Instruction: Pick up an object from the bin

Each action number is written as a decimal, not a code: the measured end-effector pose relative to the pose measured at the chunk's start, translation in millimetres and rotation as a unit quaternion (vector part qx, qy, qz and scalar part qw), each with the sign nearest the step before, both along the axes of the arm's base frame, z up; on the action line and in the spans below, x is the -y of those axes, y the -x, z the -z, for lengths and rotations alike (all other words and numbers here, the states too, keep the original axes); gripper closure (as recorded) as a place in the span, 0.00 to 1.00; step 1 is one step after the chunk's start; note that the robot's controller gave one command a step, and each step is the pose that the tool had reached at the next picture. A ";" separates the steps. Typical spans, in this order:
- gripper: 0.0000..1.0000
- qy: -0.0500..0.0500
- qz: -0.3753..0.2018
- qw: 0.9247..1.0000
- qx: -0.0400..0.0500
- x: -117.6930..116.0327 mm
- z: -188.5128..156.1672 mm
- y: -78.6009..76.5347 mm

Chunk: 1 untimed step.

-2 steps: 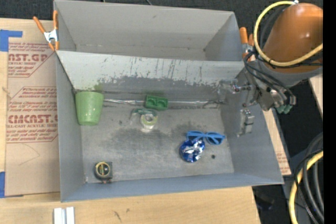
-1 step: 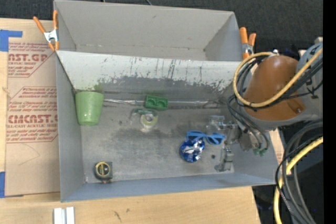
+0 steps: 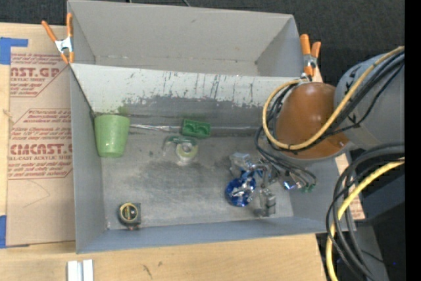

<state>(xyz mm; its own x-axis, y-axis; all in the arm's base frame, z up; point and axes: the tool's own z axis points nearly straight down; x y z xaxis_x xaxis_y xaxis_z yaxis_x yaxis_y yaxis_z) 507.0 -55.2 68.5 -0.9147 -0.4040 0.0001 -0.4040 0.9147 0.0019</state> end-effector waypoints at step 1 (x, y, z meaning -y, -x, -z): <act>1.00 0.000 0.001 1.000 0.001 0.4 -1.1 -0.4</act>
Offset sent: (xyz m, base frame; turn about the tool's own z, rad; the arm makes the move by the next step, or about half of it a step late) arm 0.0000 0.0000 0.0000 0.0000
